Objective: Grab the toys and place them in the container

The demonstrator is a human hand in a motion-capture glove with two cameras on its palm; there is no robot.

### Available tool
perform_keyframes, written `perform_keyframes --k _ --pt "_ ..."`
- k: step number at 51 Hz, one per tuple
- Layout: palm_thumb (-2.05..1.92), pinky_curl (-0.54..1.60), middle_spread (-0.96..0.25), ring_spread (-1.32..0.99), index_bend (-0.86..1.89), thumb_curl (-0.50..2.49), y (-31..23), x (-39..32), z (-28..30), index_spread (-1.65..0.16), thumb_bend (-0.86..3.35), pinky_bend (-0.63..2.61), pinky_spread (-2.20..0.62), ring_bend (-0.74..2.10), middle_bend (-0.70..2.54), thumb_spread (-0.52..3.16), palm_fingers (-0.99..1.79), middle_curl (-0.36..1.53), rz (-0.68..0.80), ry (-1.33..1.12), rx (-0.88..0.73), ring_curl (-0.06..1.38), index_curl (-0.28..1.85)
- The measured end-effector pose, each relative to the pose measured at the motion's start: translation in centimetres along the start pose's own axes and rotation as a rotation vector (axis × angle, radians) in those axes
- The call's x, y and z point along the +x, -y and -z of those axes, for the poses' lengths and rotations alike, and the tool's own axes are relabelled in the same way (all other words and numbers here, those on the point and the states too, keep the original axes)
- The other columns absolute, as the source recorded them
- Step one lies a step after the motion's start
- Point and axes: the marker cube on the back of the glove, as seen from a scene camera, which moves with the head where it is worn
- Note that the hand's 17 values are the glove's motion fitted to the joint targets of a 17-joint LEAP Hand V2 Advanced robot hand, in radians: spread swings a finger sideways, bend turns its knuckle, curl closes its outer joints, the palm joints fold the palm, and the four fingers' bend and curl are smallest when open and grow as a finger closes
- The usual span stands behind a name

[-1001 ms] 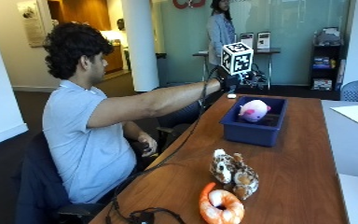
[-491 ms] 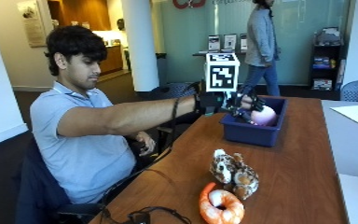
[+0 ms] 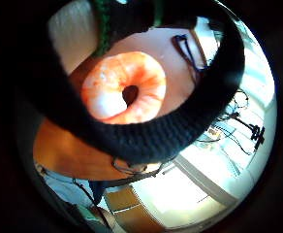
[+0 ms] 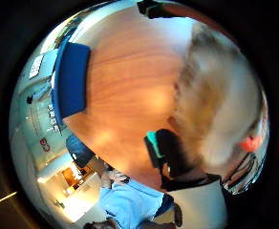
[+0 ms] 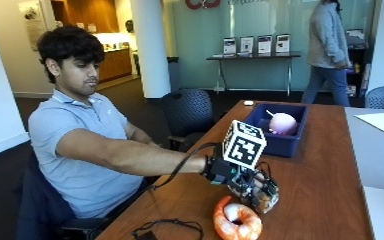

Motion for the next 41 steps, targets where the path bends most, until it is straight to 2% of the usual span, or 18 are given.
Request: perform_keyframes --k 6,8,9,11,16,21,31,41 --pt "0.15 0.38 0.02 0.01 0.20 0.31 0.8 0.1 -1.0 -0.36 0.08 0.91 0.06 0.17 0.08 1.46 -0.11 0.17 0.061 0.065 0.089 0.16 0.33" --pt "0.21 0.38 0.03 0.02 0.29 0.32 0.9 -0.1 -1.0 -0.37 0.12 0.93 0.02 0.23 0.05 1.53 0.04 0.16 0.060 0.055 0.124 0.17 0.36" --pt "0.21 0.38 0.03 0.02 0.28 0.33 1.0 -0.3 -1.0 -0.36 0.13 0.93 0.02 0.24 0.06 1.54 0.00 0.15 0.058 0.048 0.143 0.17 0.35" --pt "0.28 0.38 0.05 0.02 0.37 0.34 1.1 -0.6 -1.0 -0.36 0.17 0.95 -0.05 0.33 0.04 1.59 0.17 0.13 0.054 0.031 0.185 0.19 0.37" --pt "0.42 0.38 0.05 -0.01 0.33 0.38 1.4 -1.2 -0.9 -0.33 0.27 1.09 -0.21 0.65 0.07 1.63 0.53 0.09 0.048 -0.016 0.317 0.27 0.36" --pt "0.56 0.39 0.05 -0.06 0.27 0.44 1.7 -1.3 -0.7 -0.30 0.35 1.12 -0.30 0.89 0.14 1.58 0.77 0.09 0.044 -0.031 0.437 0.35 0.37" --pt "0.69 0.40 0.05 -0.13 0.28 0.56 1.4 -1.0 1.2 -0.25 0.31 1.04 -0.37 0.98 0.21 1.32 0.89 0.13 0.033 -0.027 0.535 0.44 0.43" --pt "0.74 0.40 0.04 -0.17 0.25 0.64 -0.5 -3.3 9.7 -0.22 0.27 1.01 -0.39 0.98 0.19 1.15 0.92 0.15 0.083 0.206 0.635 0.46 0.46"
